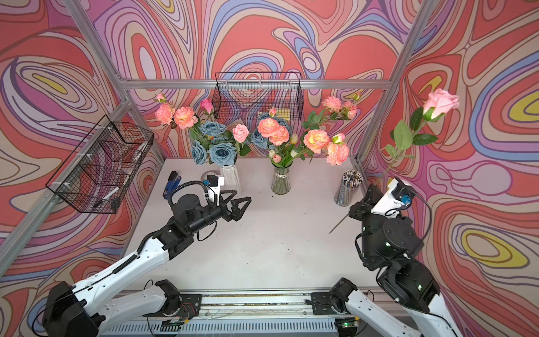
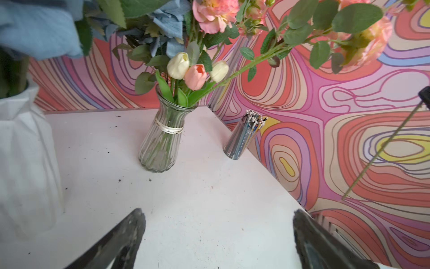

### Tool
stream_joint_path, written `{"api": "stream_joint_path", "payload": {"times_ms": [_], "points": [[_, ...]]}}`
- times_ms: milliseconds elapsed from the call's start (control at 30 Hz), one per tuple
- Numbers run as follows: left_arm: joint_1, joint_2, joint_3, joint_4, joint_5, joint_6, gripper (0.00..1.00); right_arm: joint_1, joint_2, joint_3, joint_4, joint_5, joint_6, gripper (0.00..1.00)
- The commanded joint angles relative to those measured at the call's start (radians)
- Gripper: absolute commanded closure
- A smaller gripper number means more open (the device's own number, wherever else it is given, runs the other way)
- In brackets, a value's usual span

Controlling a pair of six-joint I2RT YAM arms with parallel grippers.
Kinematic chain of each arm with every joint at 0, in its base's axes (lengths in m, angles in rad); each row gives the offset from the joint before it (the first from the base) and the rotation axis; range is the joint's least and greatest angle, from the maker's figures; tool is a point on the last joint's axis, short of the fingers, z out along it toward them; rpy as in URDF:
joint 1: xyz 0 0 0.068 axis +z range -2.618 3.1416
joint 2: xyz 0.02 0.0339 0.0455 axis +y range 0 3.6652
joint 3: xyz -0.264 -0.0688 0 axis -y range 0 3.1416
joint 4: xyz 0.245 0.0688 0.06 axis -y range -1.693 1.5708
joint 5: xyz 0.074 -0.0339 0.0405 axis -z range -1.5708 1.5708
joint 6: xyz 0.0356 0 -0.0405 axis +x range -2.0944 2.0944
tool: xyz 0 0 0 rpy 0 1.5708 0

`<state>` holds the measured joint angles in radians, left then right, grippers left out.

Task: Pick out pink flowers from the vase
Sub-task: Place the flower at the center of the board.

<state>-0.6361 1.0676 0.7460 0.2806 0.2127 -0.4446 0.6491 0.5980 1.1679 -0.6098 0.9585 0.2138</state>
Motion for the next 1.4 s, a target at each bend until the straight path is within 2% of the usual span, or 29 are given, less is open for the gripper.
{"api": "stream_joint_path", "payload": {"times_ms": [0,133,267,400,700,1033,1100,1233,1367], "points": [[-0.005,0.023,-0.01,0.003,-0.087,0.024,0.0,0.003,0.078,0.008,-0.277,0.048,0.159,1.0],[-0.005,0.027,-0.049,0.064,-0.083,0.008,0.0,0.003,0.168,0.03,-0.374,-0.012,0.257,1.0],[-0.005,0.008,-0.068,0.072,-0.08,0.016,0.0,-0.009,0.224,0.036,-0.395,-0.059,0.295,1.0],[-0.004,-0.034,-0.108,0.102,-0.083,0.022,0.0,-0.098,0.249,0.031,-0.356,-0.16,0.273,1.0],[-0.005,-0.095,-0.158,0.122,-0.089,0.037,0.0,-0.423,0.315,-0.021,-0.198,-0.591,0.182,1.0],[-0.005,-0.154,-0.209,0.166,-0.097,0.055,0.0,-0.636,0.395,-0.147,-0.03,-1.077,0.158,1.0],[-0.005,-0.162,-0.215,0.166,-0.106,0.06,0.0,-0.649,0.417,-0.164,-0.007,-1.133,0.165,1.0],[-0.005,-0.162,-0.221,0.164,-0.139,0.071,0.0,-0.65,0.469,-0.189,0.031,-1.169,0.186,1.0],[-0.005,-0.152,-0.221,0.142,-0.224,0.081,0.0,-0.65,0.51,-0.278,0.131,-1.232,0.239,1.0]]}}
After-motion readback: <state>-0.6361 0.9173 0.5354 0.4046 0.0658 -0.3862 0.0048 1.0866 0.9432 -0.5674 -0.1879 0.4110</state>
